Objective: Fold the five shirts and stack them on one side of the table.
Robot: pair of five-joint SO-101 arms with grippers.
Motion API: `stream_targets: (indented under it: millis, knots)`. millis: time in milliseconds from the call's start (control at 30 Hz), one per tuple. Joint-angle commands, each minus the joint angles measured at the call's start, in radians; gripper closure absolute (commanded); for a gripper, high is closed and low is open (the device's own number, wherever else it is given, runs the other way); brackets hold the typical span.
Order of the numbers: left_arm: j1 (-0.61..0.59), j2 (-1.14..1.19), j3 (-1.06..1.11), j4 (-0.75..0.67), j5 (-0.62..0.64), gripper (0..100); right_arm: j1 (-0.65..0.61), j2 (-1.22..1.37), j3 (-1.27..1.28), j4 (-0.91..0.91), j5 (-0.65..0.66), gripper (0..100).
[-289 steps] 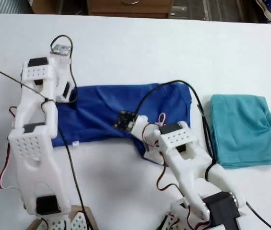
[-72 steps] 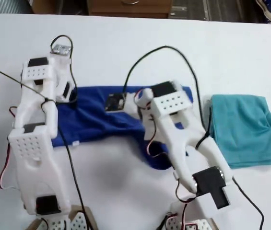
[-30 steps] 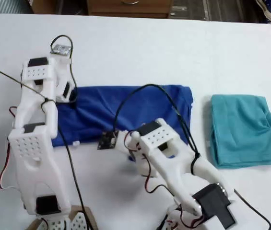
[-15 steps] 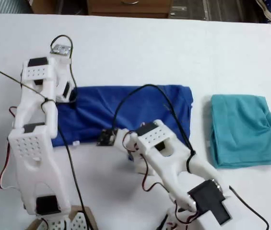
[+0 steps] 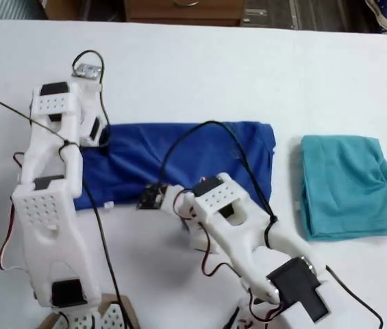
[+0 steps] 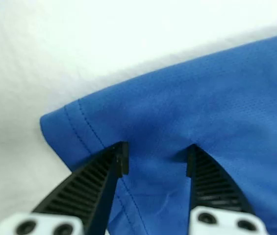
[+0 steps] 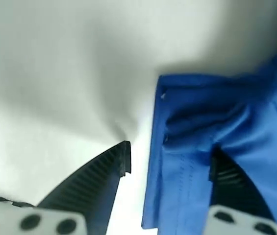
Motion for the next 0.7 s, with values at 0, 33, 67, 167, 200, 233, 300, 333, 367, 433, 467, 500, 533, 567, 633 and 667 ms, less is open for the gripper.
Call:
stream_targets:
  millis: [0, 33, 67, 167, 200, 233, 300, 333, 367, 433, 467, 500, 533, 567, 633, 667]
  knots:
    - [0.009, 0.008, -0.018, -0.040, 0.000, 79, -0.010, 0.036, 0.002, -0.028, 0.003, 71.9]
    - [0.009, 0.008, -0.018, -0.040, 0.000, 79, -0.010, 0.036, 0.003, -0.028, 0.003, 71.9]
    - [0.009, 0.008, -0.018, -0.040, 0.000, 79, -0.012, 0.038, 0.003, -0.027, 0.002, 71.9]
    - [0.009, 0.008, -0.018, -0.040, 0.000, 79, -0.013, 0.047, 0.005, 0.005, -0.021, 74.6]
    - [0.009, 0.008, -0.018, -0.040, 0.000, 79, -0.008, 0.050, 0.008, 0.008, -0.035, 76.1]
    - [0.009, 0.008, -0.018, -0.040, 0.000, 79, 0.001, 0.056, 0.011, 0.008, -0.044, 76.9]
    - [0.009, 0.008, -0.018, -0.038, 0.000, 79, 0.021, 0.062, 0.006, 0.008, -0.049, 76.0]
    - [0.009, 0.008, -0.018, -0.038, 0.000, 79, 0.030, 0.064, 0.005, 0.010, -0.052, 75.1]
    - [0.008, 0.008, -0.018, -0.037, 0.000, 79, 0.038, 0.067, -0.002, 0.013, -0.052, 74.5]
    - [0.008, 0.008, -0.018, -0.037, 0.000, 79, 0.044, 0.068, -0.002, 0.013, -0.054, 74.5]
    - [0.008, 0.008, -0.018, -0.037, 0.000, 79, 0.044, 0.068, -0.002, 0.013, -0.054, 74.5]
    - [0.008, 0.008, -0.018, -0.037, 0.000, 79, 0.044, 0.068, -0.002, 0.013, -0.054, 74.5]
    - [0.008, 0.008, -0.018, -0.037, 0.000, 79, 0.044, 0.070, -0.002, 0.013, -0.054, 74.9]
    - [0.008, 0.008, -0.018, -0.037, 0.000, 79, 0.044, 0.070, -0.002, 0.013, -0.054, 76.5]
    - [0.008, 0.008, -0.018, -0.037, 0.000, 79, 0.044, 0.070, -0.002, 0.013, -0.054, 82.8]
    - [0.008, 0.008, -0.018, -0.037, 0.000, 79, 0.044, 0.070, -0.002, 0.013, -0.054, 86.9]
